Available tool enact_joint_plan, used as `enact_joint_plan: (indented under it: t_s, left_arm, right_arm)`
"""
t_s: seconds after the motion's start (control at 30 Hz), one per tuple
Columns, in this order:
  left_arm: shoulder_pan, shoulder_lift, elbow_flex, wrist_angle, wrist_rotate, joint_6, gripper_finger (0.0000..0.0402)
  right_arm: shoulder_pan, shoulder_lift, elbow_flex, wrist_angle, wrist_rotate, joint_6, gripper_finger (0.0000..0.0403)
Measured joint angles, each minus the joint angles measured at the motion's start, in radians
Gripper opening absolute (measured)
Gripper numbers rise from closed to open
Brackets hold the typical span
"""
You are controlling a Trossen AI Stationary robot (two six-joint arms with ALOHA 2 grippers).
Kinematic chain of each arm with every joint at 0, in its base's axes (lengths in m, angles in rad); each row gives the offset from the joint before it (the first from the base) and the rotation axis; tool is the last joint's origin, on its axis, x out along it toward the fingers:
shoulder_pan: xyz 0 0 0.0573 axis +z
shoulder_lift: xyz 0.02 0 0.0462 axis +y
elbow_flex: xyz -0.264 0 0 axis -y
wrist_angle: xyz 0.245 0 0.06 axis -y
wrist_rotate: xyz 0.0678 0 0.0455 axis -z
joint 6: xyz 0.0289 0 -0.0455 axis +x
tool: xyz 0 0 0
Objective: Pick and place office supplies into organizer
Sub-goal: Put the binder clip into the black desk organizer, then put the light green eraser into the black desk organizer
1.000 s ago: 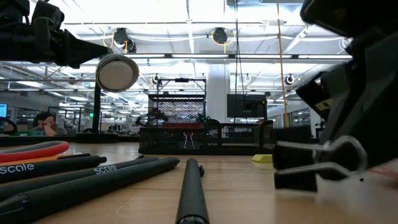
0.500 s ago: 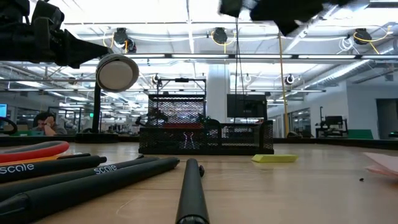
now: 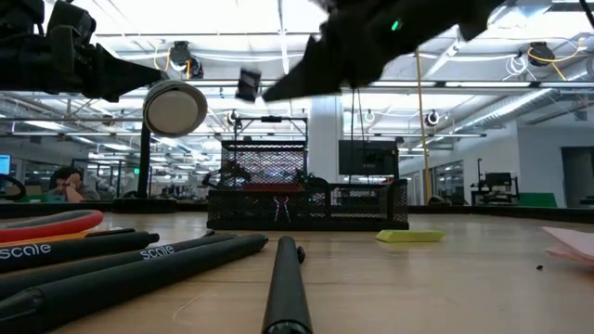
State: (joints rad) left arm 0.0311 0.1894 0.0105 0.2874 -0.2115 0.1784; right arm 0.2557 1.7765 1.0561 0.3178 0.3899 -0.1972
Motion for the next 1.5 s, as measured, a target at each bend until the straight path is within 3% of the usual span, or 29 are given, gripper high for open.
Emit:
enact_joint_plan:
  t_s: [0.1, 0.27, 0.43, 0.63, 1.1, 1.5]
  left_arm:
    - [0.000, 0.000, 0.000, -0.001, 0.000, 0.000, 0.0035]
    - [0.000, 0.000, 0.000, 0.001, 0.000, 0.004, 0.0035]
    - [0.000, 0.000, 0.000, -0.001, -0.031, 0.042, 0.0035]
    - [0.000, 0.000, 0.000, 0.000, -0.053, 0.046, 0.0035]
    - [0.000, 0.000, 0.000, 0.000, -0.053, 0.045, 0.0035]
    - [0.000, 0.000, 0.000, 0.001, -0.053, 0.045, 0.0035]
  right_arm:
    - [-0.038, 0.019, 0.000, 0.011, -0.016, -0.008, 0.0001]
    - [-0.079, 0.053, 0.001, -0.023, -0.132, 0.005, 0.0000]
    - [-0.080, 0.111, 0.000, -0.053, -0.126, -0.019, 0.0000]
    - [-0.085, 0.139, 0.000, -0.040, -0.022, -0.032, 0.0000]
    - [-0.107, 0.138, 0.002, -0.066, -0.076, 0.003, 0.0001]
    - [-0.105, 0.139, 0.001, -0.045, -0.077, 0.055, 0.0058]
